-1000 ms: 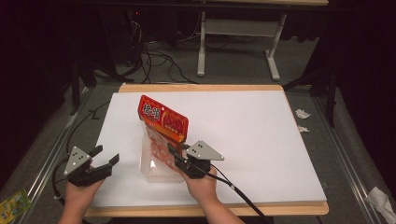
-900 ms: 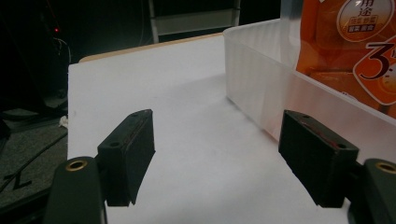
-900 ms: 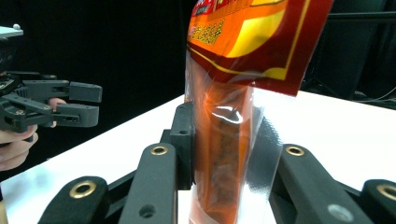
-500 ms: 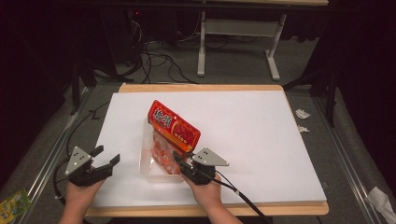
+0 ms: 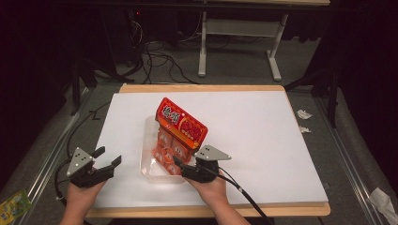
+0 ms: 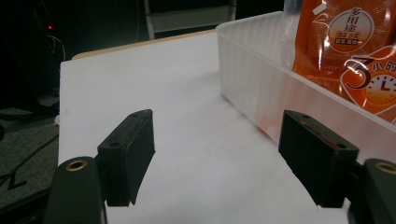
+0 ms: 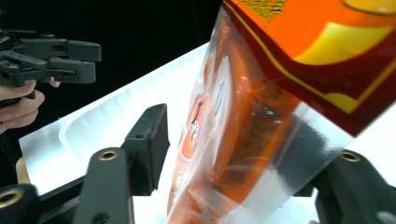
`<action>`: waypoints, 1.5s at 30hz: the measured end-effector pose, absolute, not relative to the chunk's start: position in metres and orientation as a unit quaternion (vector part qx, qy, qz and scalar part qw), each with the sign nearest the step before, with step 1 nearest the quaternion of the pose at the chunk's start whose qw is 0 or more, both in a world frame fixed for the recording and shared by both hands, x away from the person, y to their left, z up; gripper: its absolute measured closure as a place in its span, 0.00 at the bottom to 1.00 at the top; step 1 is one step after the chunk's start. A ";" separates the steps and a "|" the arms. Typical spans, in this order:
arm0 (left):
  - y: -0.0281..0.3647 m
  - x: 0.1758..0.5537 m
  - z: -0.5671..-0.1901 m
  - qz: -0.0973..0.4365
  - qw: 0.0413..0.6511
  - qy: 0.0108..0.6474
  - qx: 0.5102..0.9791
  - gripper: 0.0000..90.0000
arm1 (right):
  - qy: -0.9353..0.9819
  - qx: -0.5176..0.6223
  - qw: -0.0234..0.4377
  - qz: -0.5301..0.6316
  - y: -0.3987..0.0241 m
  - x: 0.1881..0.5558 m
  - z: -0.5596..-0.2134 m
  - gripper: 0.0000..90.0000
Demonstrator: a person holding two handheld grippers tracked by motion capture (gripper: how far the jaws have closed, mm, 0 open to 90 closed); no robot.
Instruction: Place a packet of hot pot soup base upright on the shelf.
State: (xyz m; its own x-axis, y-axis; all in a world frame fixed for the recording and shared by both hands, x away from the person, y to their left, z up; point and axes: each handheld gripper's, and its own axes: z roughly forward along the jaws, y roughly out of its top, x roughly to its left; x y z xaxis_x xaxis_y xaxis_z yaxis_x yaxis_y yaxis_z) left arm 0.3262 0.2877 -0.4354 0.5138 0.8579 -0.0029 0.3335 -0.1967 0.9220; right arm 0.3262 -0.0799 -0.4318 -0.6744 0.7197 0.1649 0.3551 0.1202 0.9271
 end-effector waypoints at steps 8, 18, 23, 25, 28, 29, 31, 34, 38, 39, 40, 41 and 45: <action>0.288 0.326 -0.436 0.271 0.484 0.411 0.724 0.31 | 0.735 0.366 0.152 0.550 -0.089 0.326 -0.427 0.34; 0.285 0.326 -0.437 0.263 0.483 0.405 0.730 0.31 | 0.724 0.379 0.165 0.552 -0.142 0.308 -0.417 0.21; 0.282 0.326 -0.439 0.255 0.484 0.404 0.733 0.30 | 0.712 0.399 0.200 0.541 -0.189 0.302 -0.413 0.18; 0.282 0.326 -0.439 0.251 0.485 0.405 0.733 0.30 | 0.705 0.412 0.215 0.536 -0.212 0.300 -0.413 0.18; 0.282 0.325 -0.439 0.240 0.491 0.410 0.731 0.30 | 0.695 0.434 0.235 0.524 -0.249 0.296 -0.418 0.18; 0.281 0.324 -0.439 0.238 0.490 0.410 0.731 0.30 | 0.691 0.447 0.246 0.512 -0.264 0.294 -0.421 0.18; 0.279 0.323 -0.439 0.237 0.488 0.410 0.733 0.29 | 0.685 0.464 0.263 0.496 -0.286 0.289 -0.425 0.17; 0.275 0.322 -0.439 0.232 0.487 0.412 0.734 0.25 | 0.670 0.485 0.275 0.491 -0.313 0.278 -0.431 0.14; 0.268 0.323 -0.440 0.230 0.481 0.412 0.739 0.19 | 0.664 0.484 0.287 0.492 -0.326 0.269 -0.436 0.07; 0.267 0.324 -0.440 0.228 0.479 0.412 0.741 0.18 | 0.663 0.484 0.285 0.494 -0.325 0.270 -0.436 0.06; 0.266 0.324 -0.440 0.226 0.478 0.411 0.743 0.17 | 0.661 0.485 0.284 0.497 -0.324 0.270 -0.436 0.06; 0.266 0.324 -0.440 0.227 0.476 0.411 0.743 0.16 | 0.661 0.484 0.286 0.497 -0.323 0.271 -0.435 0.06; 0.267 0.325 -0.440 0.222 0.474 0.418 0.742 0.13 | 0.664 0.482 0.283 0.497 -0.322 0.274 -0.436 0.05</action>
State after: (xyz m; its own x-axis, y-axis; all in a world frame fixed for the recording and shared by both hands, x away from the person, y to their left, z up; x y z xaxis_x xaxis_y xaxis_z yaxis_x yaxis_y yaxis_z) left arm 0.3252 0.2670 -0.4402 0.5516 0.8315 -0.0663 0.4097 -0.2009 0.8898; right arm 0.2739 -0.3217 -0.4362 -0.3756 0.9211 0.1027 0.3583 0.0421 0.9327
